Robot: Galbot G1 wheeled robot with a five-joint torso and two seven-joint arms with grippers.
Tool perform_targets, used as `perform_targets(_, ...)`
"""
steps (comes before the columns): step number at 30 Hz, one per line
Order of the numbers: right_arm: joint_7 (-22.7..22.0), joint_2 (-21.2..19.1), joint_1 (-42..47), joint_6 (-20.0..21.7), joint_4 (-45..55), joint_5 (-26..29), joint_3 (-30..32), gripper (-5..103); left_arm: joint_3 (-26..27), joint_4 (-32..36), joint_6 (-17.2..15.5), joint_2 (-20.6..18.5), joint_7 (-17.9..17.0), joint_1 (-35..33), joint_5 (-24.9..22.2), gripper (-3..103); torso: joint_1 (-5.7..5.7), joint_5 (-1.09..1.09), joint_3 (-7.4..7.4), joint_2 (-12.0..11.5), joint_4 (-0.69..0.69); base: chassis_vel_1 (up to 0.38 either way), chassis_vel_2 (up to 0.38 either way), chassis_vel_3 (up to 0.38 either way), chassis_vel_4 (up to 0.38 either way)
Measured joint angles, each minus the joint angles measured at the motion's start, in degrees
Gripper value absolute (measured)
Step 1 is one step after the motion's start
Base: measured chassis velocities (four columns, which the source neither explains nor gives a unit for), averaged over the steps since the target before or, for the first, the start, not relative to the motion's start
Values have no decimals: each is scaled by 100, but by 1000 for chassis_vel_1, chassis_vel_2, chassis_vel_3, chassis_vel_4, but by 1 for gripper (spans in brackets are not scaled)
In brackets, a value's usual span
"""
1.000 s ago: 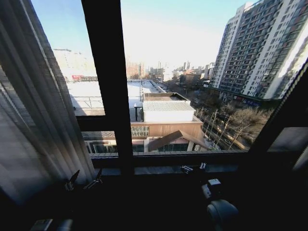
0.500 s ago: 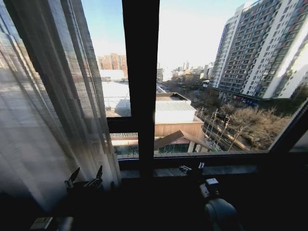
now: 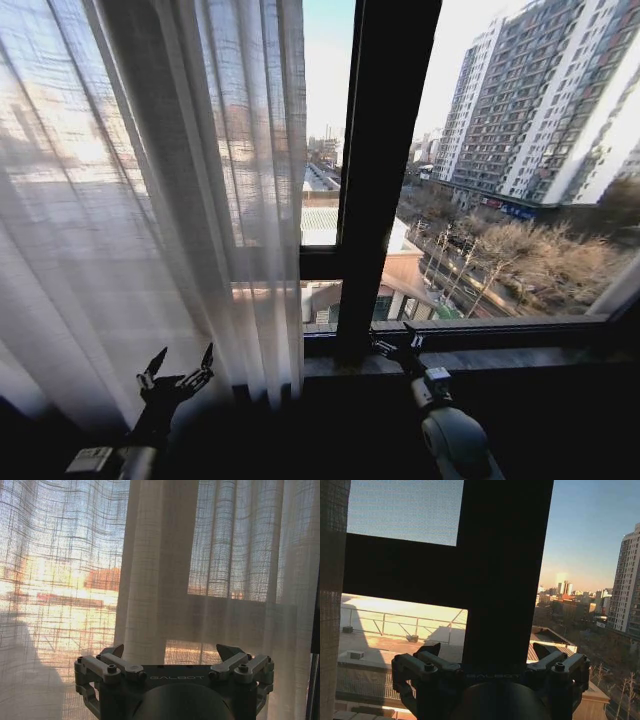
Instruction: Open the curtains by pulling them apart, changing their state from closed to fully open.
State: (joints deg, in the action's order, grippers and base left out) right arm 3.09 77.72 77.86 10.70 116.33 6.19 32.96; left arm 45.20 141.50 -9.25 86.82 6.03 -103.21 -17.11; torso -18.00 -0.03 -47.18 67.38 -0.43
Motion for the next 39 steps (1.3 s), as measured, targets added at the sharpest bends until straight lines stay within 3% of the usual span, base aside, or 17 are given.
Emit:
perform_targets(7,-12,-6,-72,1,-24,3,-81,100,-412,-205,-202,-401,-272,492,172,100,3,9,-1,-1,-3,-20,-43,7,31)
perform_targets(10,-32,-12,-99,16,-30,13,-133,100,-809,-389,-390,-567,-620,863,249,100,2,6,-1,-1,-2,-35,-44,26,27)
perform_targets(14,-36,-41,-101,21,-30,21,-137,100,-1186,-670,-480,-728,-747,1128,373,100,1,0,-1,-1,-2,0,0,0,0)
perform_targets(27,-231,-105,-187,135,11,177,-74,100,-1797,-1014,-575,-1007,-744,1388,509,100,1,5,-1,-1,0,0,0,0,0)
perform_targets(31,-231,-34,-228,150,-33,182,-73,100,-1905,-1349,-591,-1409,-744,1771,379,100,2,2,0,0,0,0,0,0,0)
perform_targets(39,-260,8,-294,134,-207,166,48,100,-2121,-2077,-604,-1841,-736,2547,-3,100,1,4,-1,-1,-2,0,0,0,0)
